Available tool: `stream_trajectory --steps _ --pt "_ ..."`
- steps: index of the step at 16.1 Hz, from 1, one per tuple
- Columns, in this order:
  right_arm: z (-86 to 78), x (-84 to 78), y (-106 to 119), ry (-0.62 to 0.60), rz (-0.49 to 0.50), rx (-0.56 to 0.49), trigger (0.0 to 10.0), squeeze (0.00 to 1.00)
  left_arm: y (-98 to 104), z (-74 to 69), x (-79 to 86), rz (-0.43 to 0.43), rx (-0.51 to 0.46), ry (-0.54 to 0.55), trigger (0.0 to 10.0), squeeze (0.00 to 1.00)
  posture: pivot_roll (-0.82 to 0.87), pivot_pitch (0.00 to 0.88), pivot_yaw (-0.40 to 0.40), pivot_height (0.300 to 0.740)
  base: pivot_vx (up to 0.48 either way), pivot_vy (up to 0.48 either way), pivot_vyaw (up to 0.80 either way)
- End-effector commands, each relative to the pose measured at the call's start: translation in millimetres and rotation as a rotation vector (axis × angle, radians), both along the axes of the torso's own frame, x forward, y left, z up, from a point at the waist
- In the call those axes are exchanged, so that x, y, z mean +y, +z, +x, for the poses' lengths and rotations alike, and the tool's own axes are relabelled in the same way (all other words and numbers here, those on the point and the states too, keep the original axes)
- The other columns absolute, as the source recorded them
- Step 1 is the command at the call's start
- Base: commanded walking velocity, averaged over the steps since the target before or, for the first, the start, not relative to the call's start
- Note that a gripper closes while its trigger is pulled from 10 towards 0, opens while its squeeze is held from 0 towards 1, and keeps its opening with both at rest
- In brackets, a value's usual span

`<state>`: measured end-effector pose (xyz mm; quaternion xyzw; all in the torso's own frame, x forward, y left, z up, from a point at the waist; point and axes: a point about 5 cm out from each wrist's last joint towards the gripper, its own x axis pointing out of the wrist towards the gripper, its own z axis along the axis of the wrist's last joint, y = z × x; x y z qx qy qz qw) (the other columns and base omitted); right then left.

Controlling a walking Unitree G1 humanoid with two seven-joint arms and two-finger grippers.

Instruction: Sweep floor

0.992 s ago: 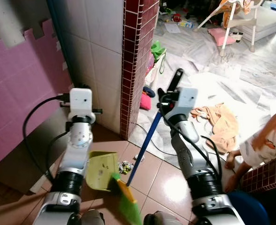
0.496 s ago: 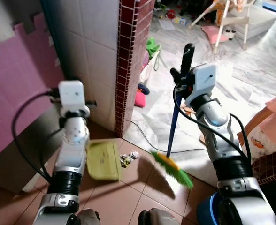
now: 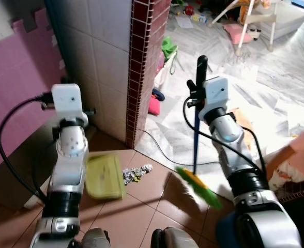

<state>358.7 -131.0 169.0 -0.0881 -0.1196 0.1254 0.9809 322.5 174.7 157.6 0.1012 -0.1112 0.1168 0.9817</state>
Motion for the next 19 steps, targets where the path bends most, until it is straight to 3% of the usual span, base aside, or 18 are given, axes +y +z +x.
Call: stream_trajectory --steps 1,5,10,14,19 --pt "1.9 -0.5 14 -0.012 0.021 -0.068 10.0 0.00 -2 0.9 -6.6 0.021 0.002 -0.024 10.0 0.00 -0.07 0.150 -0.112 0.740 0.000 0.000 0.00" --pt "1.2 9.7 5 -0.047 0.212 -0.033 10.0 0.00 -16 11.5 -16.1 0.052 0.052 -0.036 10.0 0.00 -0.09 0.153 -0.110 0.740 0.000 0.000 0.00" --pt "-6.0 35.2 1 0.009 0.355 0.020 10.0 0.00 -23 20.1 -16.8 0.076 0.061 -0.035 10.0 0.00 -0.11 0.148 -0.112 0.740 0.000 0.000 0.00" --pt "-12.4 47.8 -8 0.221 0.435 0.152 10.0 0.00 -26 22.3 -21.9 0.066 0.055 -0.035 10.0 0.00 -0.12 0.146 -0.124 0.740 0.000 0.000 0.00" --pt "-16.9 46.7 1 0.435 0.464 0.220 10.0 0.00 -27 24.6 -26.1 0.059 0.044 -0.036 10.0 0.00 -0.13 0.147 -0.127 0.740 0.000 0.000 0.00"
